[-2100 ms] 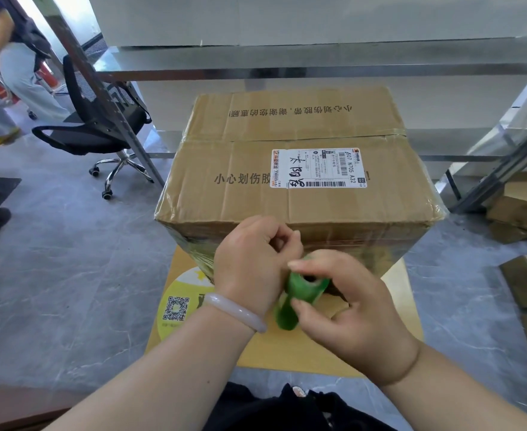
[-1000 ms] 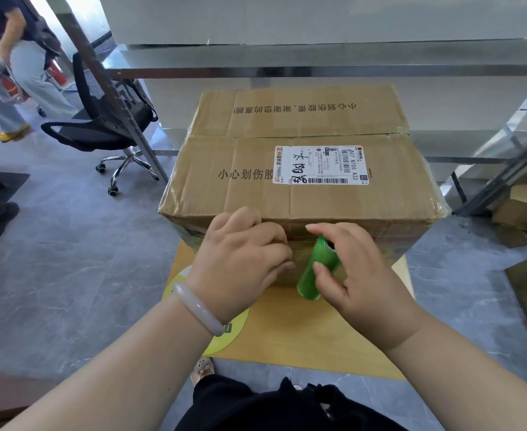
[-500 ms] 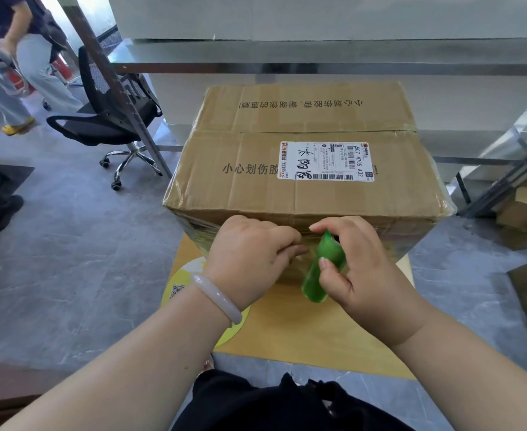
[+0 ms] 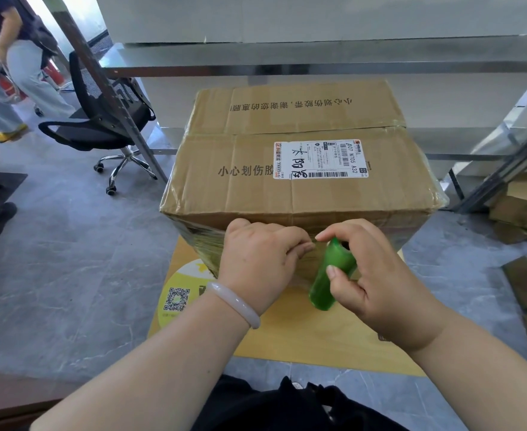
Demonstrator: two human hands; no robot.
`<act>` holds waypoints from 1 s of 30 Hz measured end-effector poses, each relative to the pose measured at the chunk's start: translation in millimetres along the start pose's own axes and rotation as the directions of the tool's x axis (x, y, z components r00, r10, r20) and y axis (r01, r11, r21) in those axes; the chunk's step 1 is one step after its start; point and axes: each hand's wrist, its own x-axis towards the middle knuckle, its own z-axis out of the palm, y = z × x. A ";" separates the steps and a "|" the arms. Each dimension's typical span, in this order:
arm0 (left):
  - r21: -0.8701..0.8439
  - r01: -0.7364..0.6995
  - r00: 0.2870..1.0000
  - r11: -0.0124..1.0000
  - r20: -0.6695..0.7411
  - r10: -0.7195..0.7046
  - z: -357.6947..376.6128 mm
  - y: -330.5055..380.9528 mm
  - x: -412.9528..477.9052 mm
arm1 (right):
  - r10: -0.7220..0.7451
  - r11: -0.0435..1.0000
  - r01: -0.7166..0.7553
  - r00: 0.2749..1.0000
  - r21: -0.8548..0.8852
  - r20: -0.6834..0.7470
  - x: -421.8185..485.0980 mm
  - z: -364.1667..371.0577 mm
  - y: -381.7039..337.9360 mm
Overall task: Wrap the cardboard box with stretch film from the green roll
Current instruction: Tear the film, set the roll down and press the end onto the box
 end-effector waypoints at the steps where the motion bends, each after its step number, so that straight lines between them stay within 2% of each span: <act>1: 0.002 0.005 1.000 1.000 0.002 -0.005 0.4 1.6 0.3 | 0.004 1.000 -0.004 1.000 0.000 0.005 -1.0 -1.6 0.2; 21: -0.066 0.081 0.994 0.995 0.074 -0.076 -4.6 11.0 -0.6 | -0.031 1.000 0.031 0.998 -0.001 0.063 -6.0 -3.8 -15.2; 30: -0.068 0.114 0.987 0.991 0.119 -0.105 -5.6 12.4 1.4 | -0.047 0.999 0.047 0.998 -0.004 0.046 -10.1 -0.2 -20.0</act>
